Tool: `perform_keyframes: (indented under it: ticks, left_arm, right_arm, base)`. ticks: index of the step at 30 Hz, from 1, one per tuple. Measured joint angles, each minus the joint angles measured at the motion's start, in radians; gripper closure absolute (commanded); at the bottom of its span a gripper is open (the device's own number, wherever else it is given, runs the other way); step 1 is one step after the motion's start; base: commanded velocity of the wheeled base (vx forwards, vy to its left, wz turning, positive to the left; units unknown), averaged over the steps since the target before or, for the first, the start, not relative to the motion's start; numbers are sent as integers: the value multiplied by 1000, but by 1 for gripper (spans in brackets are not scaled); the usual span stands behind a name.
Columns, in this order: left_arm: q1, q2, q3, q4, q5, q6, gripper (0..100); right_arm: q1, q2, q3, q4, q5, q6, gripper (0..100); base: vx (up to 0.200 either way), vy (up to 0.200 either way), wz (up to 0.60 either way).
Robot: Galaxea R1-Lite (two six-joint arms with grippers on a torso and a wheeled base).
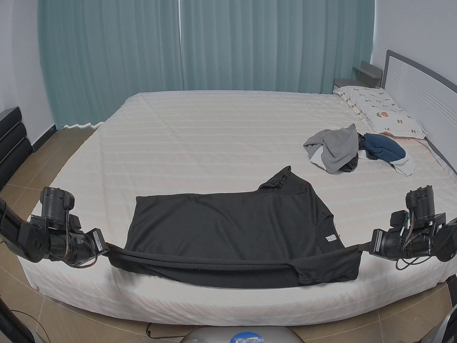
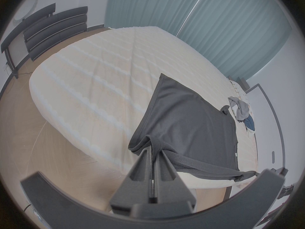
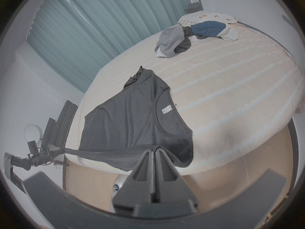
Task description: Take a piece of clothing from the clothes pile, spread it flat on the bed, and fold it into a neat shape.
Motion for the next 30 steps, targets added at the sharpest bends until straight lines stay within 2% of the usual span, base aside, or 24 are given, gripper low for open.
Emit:
perform_keyframes:
  ticks: [10,21,30]
  left_arm:
    - [0,140,-168,76,1,-69,100]
    - [-1,243,-258,101,-1,-79,100]
    - [-2,293,-311,101,-2,-124,100]
  right_arm:
    - [-20,151,-129,1,4,11,100]
    - [-29,247,-211,0,47,81,100]
    - [-31,302,-254,-5,50,116,100]
  base:
    - [0,0,0]
    - [0,0,0]
    - [0,0,0]
